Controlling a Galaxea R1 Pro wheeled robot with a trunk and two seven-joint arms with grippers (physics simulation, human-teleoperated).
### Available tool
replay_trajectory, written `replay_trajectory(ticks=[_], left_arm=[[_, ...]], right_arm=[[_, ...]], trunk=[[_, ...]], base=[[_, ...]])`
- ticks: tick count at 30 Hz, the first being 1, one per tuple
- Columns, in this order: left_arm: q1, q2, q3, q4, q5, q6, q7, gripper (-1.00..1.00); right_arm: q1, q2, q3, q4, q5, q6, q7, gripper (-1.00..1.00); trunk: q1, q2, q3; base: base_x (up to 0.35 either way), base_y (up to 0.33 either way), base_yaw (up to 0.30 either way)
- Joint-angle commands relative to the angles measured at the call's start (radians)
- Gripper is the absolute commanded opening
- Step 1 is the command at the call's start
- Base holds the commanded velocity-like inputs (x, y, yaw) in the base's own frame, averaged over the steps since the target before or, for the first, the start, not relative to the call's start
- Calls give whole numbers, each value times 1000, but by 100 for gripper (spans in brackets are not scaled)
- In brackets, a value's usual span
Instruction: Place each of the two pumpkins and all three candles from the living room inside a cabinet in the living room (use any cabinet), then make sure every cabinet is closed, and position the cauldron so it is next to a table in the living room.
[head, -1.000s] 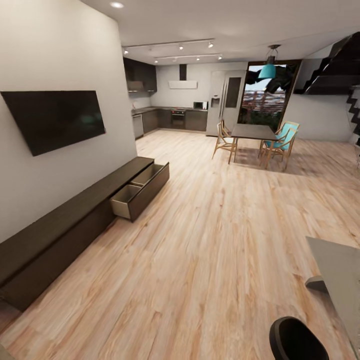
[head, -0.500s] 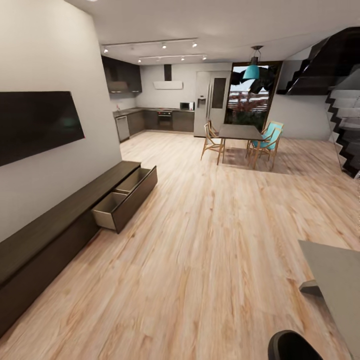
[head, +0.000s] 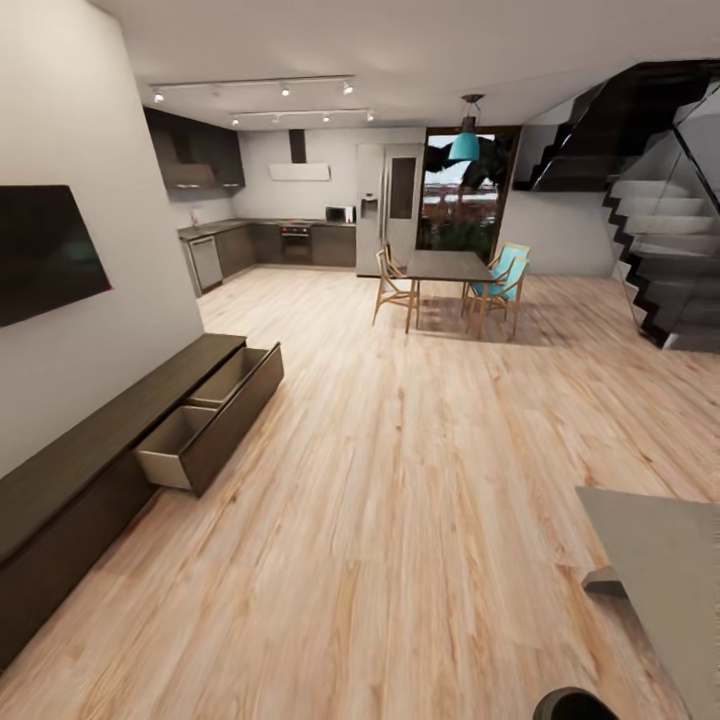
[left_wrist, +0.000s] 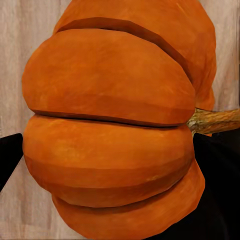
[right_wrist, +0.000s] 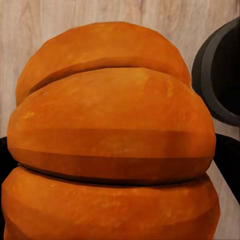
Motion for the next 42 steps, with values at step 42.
replay_trajectory(ticks=[42], left_arm=[[0,2,-1,8,-2,1,2,-100]], right_arm=[[0,2,-2,0,1,-5,-2,-100]], trunk=[[0,0,10]], base=[[330,0,-97]])
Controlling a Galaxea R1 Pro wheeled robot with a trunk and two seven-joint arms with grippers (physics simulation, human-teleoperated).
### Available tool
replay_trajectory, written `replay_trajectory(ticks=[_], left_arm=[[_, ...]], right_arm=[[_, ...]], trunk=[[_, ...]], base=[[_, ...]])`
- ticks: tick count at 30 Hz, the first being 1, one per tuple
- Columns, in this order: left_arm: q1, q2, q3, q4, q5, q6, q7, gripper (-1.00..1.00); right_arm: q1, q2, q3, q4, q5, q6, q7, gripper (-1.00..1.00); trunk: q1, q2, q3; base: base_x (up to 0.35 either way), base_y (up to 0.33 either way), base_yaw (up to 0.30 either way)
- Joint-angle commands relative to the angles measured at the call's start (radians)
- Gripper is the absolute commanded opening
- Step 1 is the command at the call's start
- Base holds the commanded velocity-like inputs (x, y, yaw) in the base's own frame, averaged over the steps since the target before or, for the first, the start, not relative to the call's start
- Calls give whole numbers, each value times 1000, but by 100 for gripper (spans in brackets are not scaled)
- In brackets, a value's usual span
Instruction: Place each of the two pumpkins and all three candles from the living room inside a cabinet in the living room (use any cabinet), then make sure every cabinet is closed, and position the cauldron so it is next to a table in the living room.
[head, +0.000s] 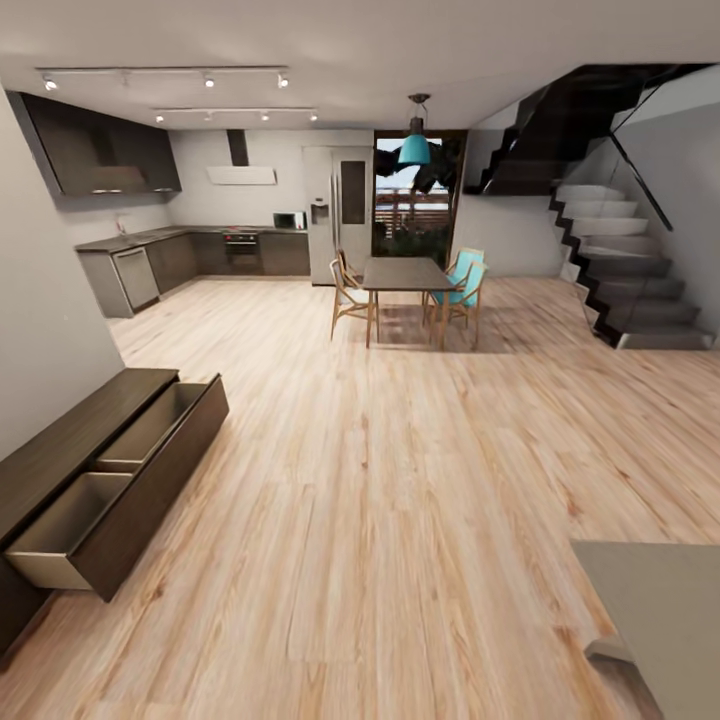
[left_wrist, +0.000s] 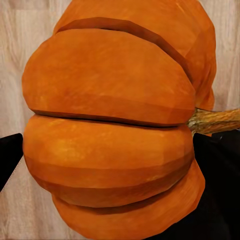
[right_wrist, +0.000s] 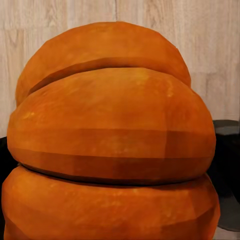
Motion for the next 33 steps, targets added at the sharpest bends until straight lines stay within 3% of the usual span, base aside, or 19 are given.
replay_trajectory(ticks=[1,33], left_arm=[[0,0,-1,0,-2,1,2,-100],[0,0,-1,0,-2,1,2,-100]], right_arm=[[0,0,-2,0,-1,0,-1,-100],[0,0,-2,0,-1,0,-1,-100]], trunk=[[0,0,-1],[0,0,-50]], base=[[331,0,0],[331,0,1]])
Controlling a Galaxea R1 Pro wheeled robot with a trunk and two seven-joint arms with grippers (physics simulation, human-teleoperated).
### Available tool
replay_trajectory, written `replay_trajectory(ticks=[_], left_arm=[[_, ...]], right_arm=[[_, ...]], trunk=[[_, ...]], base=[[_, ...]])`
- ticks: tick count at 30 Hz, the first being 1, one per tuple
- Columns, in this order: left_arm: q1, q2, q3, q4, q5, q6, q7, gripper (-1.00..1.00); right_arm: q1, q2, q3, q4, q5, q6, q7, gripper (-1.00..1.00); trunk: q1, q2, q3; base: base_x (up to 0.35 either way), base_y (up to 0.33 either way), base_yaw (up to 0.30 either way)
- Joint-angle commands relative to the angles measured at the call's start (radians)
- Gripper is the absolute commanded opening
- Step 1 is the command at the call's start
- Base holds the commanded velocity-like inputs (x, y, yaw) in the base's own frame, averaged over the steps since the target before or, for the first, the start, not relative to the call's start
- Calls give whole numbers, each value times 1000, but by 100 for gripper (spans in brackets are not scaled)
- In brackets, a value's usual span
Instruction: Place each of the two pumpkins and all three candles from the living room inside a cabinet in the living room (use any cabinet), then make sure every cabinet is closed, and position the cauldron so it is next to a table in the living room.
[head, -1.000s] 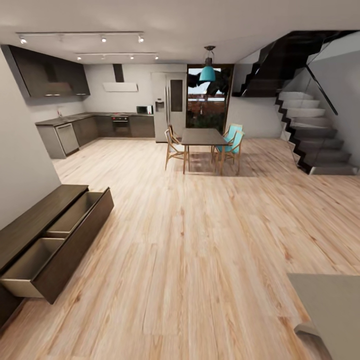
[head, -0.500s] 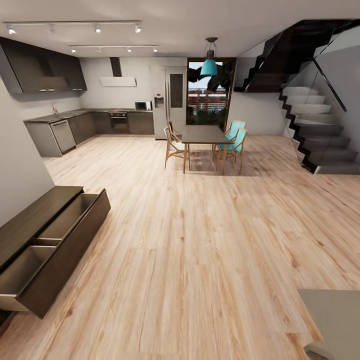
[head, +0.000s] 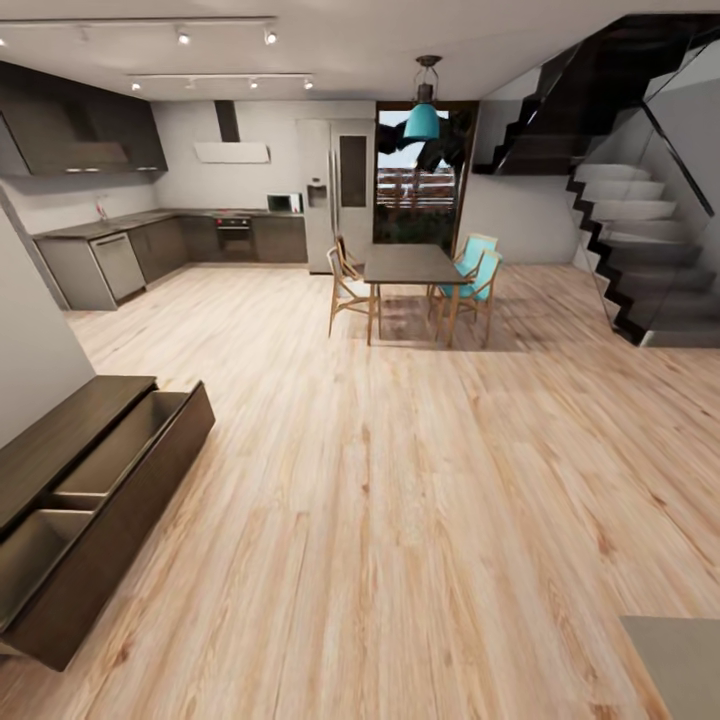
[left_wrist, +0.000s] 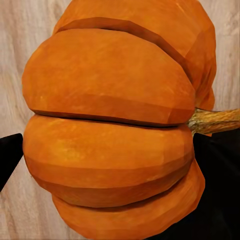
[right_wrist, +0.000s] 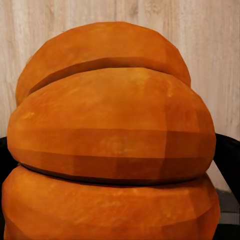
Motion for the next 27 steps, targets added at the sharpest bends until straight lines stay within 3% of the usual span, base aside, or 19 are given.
replay_trajectory(ticks=[1,19,27], left_arm=[[0,0,-1,0,-2,1,2,-100],[0,0,-1,0,-2,1,2,-100],[0,0,-1,-1,-2,1,2,-100]], right_arm=[[0,0,-2,0,-1,0,-1,-100],[0,0,-2,0,-1,0,-1,-100],[0,0,-2,0,-1,0,-1,-100]], trunk=[[0,0,-2],[0,0,-30],[0,0,-41]], base=[[331,0,43],[331,-2,109],[328,-113,172]])
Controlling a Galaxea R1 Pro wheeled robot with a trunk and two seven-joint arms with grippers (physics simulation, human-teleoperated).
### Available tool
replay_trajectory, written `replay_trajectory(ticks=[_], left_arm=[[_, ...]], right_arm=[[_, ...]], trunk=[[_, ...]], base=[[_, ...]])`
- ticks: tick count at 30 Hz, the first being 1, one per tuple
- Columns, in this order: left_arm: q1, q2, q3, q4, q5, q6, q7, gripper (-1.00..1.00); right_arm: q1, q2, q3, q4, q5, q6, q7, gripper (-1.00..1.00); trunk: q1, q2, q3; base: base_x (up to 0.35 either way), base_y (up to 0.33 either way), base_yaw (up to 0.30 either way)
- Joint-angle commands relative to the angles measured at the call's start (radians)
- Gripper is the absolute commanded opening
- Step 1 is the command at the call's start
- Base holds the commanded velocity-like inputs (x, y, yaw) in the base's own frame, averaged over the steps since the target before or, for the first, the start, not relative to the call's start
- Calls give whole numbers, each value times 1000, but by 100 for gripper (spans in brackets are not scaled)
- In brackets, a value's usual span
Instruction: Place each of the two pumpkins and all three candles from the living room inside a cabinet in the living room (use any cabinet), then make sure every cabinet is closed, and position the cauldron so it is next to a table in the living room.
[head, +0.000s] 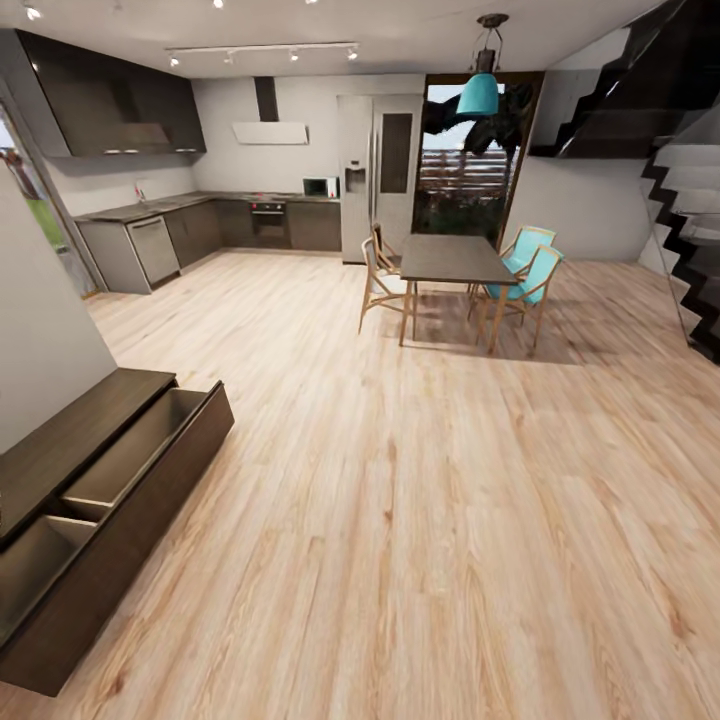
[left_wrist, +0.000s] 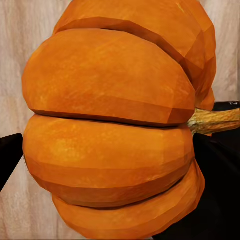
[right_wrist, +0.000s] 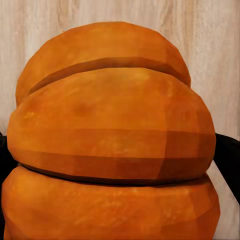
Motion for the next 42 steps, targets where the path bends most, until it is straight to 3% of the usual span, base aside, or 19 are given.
replay_trajectory(ticks=[1,42], left_arm=[[0,0,-1,0,-2,1,2,-100],[0,2,-2,0,-2,-1,2,-100]], right_arm=[[0,0,-2,0,-1,0,-1,-100],[0,14,-1,-2,1,-1,-1,-100]], trunk=[[0,0,-1],[0,0,-32]], base=[[326,-138,197],[286,-201,214]])
